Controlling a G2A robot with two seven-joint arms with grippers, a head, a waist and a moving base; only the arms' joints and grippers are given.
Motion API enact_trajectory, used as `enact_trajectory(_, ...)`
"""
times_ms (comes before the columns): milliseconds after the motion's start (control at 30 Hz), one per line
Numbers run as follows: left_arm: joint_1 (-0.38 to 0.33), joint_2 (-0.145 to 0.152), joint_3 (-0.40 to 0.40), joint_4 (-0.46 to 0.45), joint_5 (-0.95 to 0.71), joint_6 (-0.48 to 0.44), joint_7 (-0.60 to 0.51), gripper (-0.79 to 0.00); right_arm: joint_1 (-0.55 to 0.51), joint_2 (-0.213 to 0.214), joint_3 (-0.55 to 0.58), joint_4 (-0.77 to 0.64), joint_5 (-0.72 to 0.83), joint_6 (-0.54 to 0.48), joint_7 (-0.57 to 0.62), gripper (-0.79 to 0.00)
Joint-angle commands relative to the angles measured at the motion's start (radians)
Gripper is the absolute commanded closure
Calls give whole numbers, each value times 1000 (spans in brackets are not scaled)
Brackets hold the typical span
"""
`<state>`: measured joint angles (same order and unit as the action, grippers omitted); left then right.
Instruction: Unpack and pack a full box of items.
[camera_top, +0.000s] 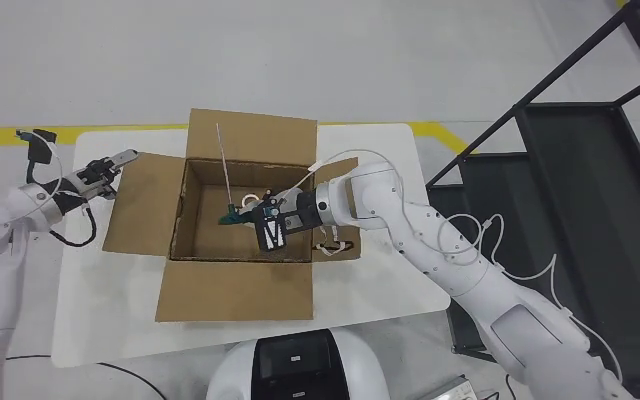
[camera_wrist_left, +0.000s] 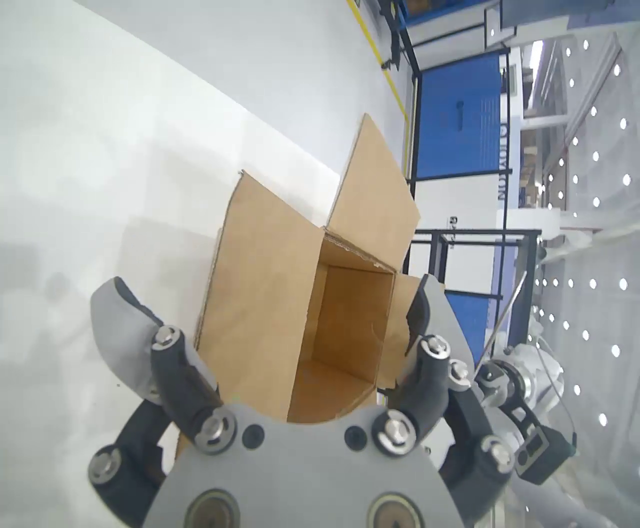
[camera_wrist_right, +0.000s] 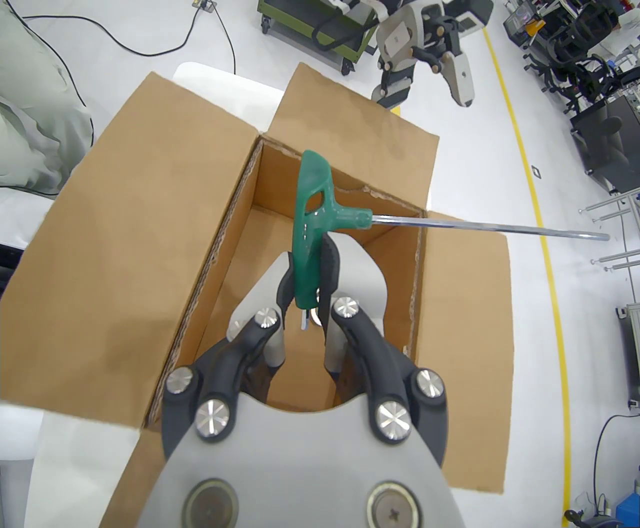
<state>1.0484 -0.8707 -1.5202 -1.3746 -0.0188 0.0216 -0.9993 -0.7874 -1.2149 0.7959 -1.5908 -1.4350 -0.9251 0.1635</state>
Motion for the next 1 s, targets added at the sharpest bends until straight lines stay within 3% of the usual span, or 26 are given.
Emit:
enact_trajectory(0, -19, -2, 27, 4, -6, -14, -34, -785, 0, 0, 0, 0, 0, 0, 0, 0)
enact_trajectory(167, -56, -8, 65, 30, -31, -30, -50, -785, 0, 0, 0, 0, 0, 0, 0, 0)
enact_trajectory(367, -50, -3, 2, 76, -111, -45, -20, -785, -8, 0, -2, 2, 0, 6, 2, 0)
enact_trajectory(633, 14, 13, -112, 65, -184, -67, 1, -785, -18, -4, -43, 92, 53, -67, 166, 0)
enact_trajectory(967, 58, 21, -152, 4, -210, -71, 17, -785, 31, -29, -137, 172, 169, -87, 362, 0)
